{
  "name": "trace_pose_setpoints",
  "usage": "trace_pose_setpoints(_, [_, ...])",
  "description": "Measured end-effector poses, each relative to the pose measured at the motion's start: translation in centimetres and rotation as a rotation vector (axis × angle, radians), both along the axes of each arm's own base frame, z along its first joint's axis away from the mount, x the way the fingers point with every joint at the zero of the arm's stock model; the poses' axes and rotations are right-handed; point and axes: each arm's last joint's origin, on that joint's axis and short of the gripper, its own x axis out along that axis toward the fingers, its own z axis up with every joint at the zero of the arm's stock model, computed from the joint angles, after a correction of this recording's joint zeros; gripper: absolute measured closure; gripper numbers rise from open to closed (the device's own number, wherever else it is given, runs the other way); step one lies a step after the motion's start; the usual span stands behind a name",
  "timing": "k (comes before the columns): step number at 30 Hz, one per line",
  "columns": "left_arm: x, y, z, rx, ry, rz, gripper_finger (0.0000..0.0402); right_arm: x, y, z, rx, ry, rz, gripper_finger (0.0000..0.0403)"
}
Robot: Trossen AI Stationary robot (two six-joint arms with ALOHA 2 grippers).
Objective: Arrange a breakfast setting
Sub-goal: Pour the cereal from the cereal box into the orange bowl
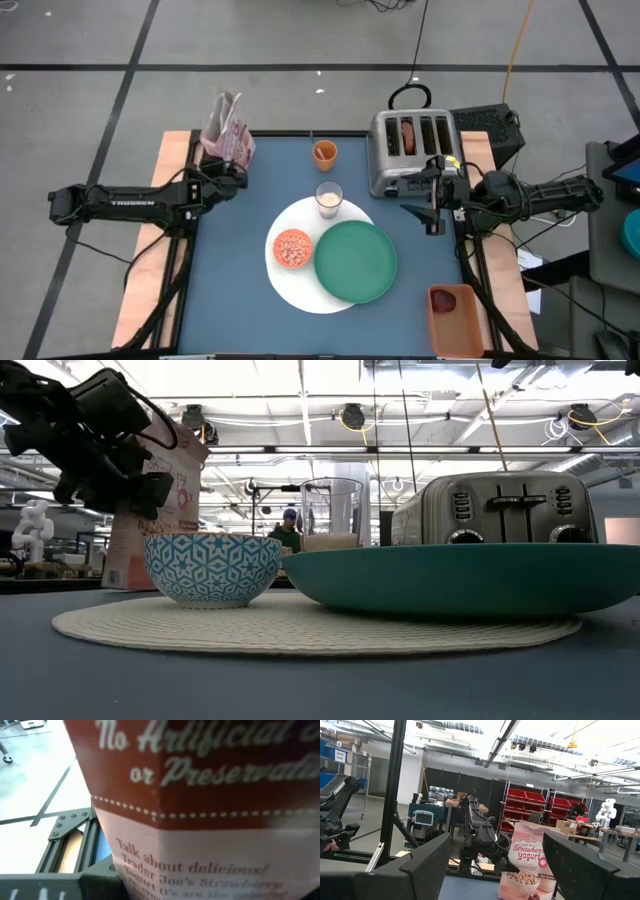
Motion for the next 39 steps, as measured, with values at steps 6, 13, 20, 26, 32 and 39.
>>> trace_pose_setpoints(6, [0.00, -0.01, -0.02, -0.004, -0.001, -0.002, 0.0198, 0.00, 0.00, 0.00, 0.000, 0.000, 0.000, 0.0096])
trace_pose_setpoints(13, [-0.03, -0.02, -0.05, -0.006, 0.002, -0.001, 0.0198, 0.00, 0.00, 0.00, 0.000, 0.000, 0.000, 0.0096])
trace_pose_setpoints(20, [-0.09, -0.03, -0.10, -0.010, -0.004, 0.005, 0.0198, 0.00, 0.00, 0.00, 0.000, 0.000, 0.000, 0.0096])
trace_pose_setpoints(26, [-0.23, -0.06, -0.22, -0.020, -0.011, 0.019, 0.0198, 0.00, 0.00, 0.00, 0.000, 0.000, 0.000, 0.0096])
trace_pose_setpoints(32, [-0.24, -0.06, -0.23, -0.020, -0.011, 0.020, 0.0198, 0.00, 0.00, 0.00, 0.000, 0.000, 0.000, 0.0096])
trace_pose_setpoints(39, [-0.25, -0.07, -0.25, -0.020, -0.010, 0.020, 0.0198, 0.00, 0.00, -0.01, 0.000, 0.001, 0.001, 0.0096])
